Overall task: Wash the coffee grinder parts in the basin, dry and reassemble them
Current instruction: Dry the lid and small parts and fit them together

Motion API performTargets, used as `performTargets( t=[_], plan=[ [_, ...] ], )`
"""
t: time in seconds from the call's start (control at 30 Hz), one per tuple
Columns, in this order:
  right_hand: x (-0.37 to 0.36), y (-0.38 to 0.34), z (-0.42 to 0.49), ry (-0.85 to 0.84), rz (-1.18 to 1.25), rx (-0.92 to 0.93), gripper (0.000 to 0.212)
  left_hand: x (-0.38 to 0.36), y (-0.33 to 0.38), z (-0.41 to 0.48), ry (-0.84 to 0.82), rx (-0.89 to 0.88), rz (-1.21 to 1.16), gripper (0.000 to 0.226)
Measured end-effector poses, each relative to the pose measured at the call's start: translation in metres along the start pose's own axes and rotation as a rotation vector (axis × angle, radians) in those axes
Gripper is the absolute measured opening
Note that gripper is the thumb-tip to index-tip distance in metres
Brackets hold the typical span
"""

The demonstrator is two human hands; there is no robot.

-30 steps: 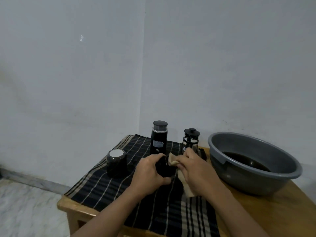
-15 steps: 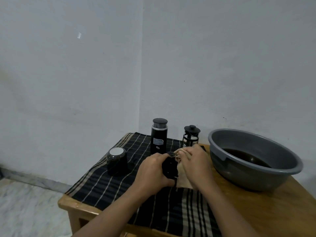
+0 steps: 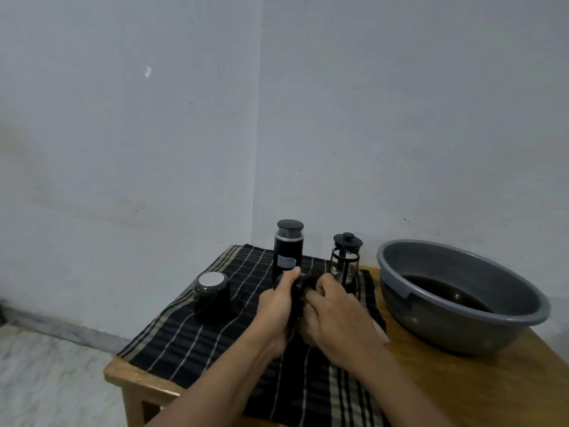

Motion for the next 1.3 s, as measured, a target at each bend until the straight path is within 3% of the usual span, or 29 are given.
performTargets(
  t=[0.07, 0.17, 0.23, 0.3, 0.37, 0.43, 0.57, 0.7, 0.83, 0.97, 1.03, 1.2, 1.23, 1.27, 1.3],
  plan=[
    [0.003, -0.005, 0.001, -0.121, 0.147, -0.093, 0.021, -0.002, 0.001, -0.004, 0.057, -0.118, 0.101, 0.034],
    [0.009, -0.002, 0.004, -0.262, 0.811, -0.264, 0.024, 0.001, 0.002, -0.001, 0.065, -0.274, 0.174, 0.03],
    [0.014, 0.003, 0.002, -0.255, 1.055, -0.307, 0.016, 0.004, 0.007, 0.002, 0.034, -0.248, 0.125, 0.031],
    [0.013, 0.012, 0.001, -0.09, 0.958, -0.371, 0.039, 0.004, 0.009, 0.004, -0.055, -0.104, -0.06, 0.036],
    [0.017, 0.019, 0.001, 0.14, 0.786, -0.432, 0.032, 0.007, 0.003, 0.007, -0.155, -0.017, -0.061, 0.043],
    [0.02, 0.029, 0.004, 0.209, 0.713, -0.359, 0.026, 0.015, -0.006, 0.009, -0.292, 0.028, 0.082, 0.053],
    [0.026, 0.039, 0.015, 0.039, 0.578, -0.131, 0.019, 0.026, -0.006, 0.011, -0.47, -0.157, 0.406, 0.059],
    [0.041, 0.04, 0.022, -0.198, 0.516, -0.079, 0.021, 0.027, 0.001, 0.021, -0.321, -0.423, 0.651, 0.056],
    [0.039, 0.033, 0.015, -0.548, 0.26, 0.064, 0.048, 0.035, -0.003, 0.027, -0.222, -0.506, 0.724, 0.057],
    [0.025, 0.021, 0.013, -0.51, -0.2, 0.203, 0.033, 0.03, 0.001, 0.022, -0.182, -0.607, 0.916, 0.065],
    [0.021, 0.022, 0.015, -0.57, 0.024, 0.096, 0.028, 0.028, 0.005, 0.018, -0.156, -0.669, 1.005, 0.072],
    [0.026, 0.035, 0.013, -0.704, 1.158, -0.508, 0.021, 0.018, 0.004, 0.001, -0.159, -0.918, 1.237, 0.081],
    [0.027, 0.033, 0.009, -0.698, 1.245, -0.519, 0.024, 0.018, 0.005, 0.002, -0.156, -0.904, 1.237, 0.081],
    [0.024, 0.032, 0.006, -0.685, 1.179, -0.469, 0.024, 0.019, 0.007, 0.003, -0.163, -0.873, 1.244, 0.081],
    [0.022, 0.031, 0.003, -0.682, 0.914, -0.34, 0.026, 0.021, 0.011, 0.006, -0.179, -0.84, 1.267, 0.08]
  ],
)
Point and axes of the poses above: each hand's wrist, its own z-axis towards the middle knuckle, its own x-axis out of the back of the hand, y = z × x, the point moved 2 cm from there along z, towards the middle knuckle, and after that the axes turned 2 degrees about -z, right-handed, at the moved point
